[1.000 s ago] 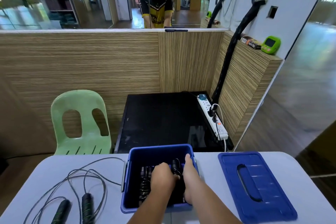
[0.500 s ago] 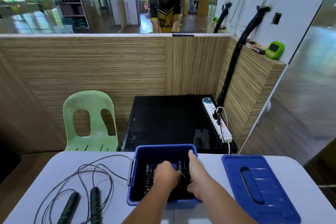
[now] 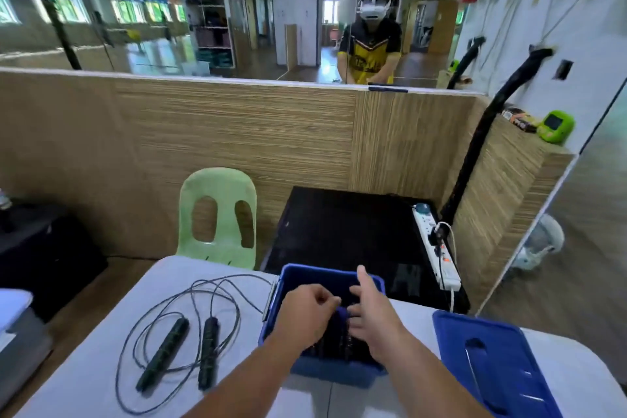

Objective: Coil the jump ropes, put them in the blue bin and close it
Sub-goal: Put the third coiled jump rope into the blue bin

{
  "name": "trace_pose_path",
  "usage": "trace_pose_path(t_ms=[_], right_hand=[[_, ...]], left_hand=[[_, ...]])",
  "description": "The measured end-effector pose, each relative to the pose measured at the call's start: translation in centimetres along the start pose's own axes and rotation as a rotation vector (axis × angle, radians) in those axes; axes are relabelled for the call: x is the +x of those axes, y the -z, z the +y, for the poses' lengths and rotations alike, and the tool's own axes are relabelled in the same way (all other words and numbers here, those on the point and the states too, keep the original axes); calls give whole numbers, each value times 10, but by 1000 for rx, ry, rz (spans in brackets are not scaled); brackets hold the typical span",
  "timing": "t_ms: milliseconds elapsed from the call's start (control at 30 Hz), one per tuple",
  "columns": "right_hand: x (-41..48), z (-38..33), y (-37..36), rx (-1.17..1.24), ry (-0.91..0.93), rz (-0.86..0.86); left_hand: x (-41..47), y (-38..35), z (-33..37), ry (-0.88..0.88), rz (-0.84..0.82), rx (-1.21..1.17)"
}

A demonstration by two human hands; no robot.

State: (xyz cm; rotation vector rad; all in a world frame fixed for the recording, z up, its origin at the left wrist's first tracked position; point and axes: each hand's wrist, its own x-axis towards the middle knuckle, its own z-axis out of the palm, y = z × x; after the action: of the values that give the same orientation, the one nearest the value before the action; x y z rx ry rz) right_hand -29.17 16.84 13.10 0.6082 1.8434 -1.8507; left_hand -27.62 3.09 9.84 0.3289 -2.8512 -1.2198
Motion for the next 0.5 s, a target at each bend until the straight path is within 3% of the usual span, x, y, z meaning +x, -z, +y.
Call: trace_pose_path(t_ms=[333,500], right_hand=[[-35,14,-68,-175,211,-65],[-28,35,-114,-354,289,-128]], left_hand=[[-48,74,-41,23,183,-273],[-63,113,-87,45,239,-302]])
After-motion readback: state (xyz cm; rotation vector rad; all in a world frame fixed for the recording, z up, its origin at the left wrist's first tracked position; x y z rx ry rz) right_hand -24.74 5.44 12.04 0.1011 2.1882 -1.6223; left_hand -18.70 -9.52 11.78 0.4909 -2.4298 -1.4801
